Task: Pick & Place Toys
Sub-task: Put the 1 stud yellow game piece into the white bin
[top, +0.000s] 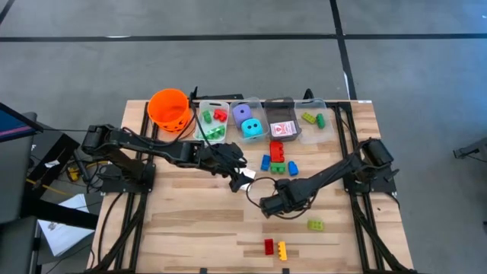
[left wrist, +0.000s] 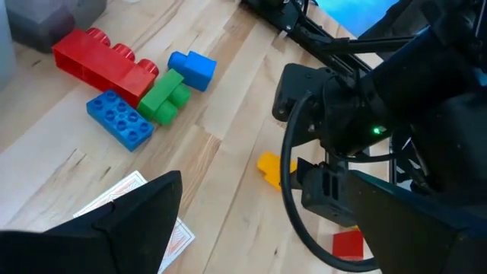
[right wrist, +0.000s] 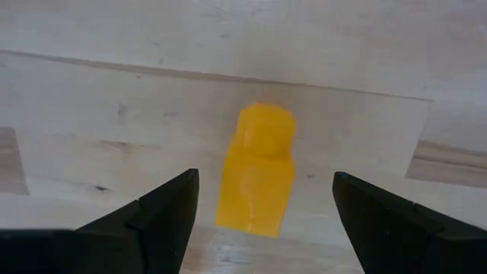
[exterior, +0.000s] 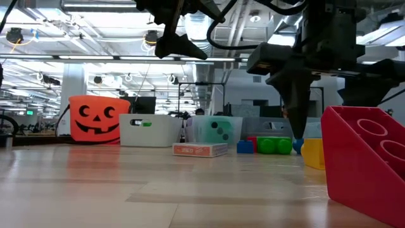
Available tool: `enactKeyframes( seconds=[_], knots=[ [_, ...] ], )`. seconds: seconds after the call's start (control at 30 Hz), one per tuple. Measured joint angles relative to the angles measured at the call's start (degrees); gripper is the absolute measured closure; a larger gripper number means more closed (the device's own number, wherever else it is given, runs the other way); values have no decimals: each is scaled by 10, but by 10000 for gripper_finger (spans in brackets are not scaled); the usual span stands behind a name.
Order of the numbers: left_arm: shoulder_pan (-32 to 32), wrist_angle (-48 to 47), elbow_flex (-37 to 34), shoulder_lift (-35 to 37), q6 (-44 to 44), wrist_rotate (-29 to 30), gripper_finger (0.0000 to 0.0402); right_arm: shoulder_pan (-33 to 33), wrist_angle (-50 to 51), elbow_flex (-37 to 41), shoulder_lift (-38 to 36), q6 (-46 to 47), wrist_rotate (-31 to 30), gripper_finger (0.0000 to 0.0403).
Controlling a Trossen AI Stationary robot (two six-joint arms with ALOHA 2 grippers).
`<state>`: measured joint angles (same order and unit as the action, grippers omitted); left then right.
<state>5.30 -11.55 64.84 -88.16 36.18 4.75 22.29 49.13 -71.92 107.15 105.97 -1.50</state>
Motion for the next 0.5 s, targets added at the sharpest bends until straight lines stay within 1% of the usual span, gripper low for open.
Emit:
enactKeyframes(
  seconds=[0.33, 0.5],
  knots=[
    [0, 0, 0, 0, 0, 0, 42, 0, 5, 0, 0, -1, 3, 108],
    [0, 0, 0, 0, 0, 2, 42, 0, 28, 0, 0, 0, 17, 108]
  ],
)
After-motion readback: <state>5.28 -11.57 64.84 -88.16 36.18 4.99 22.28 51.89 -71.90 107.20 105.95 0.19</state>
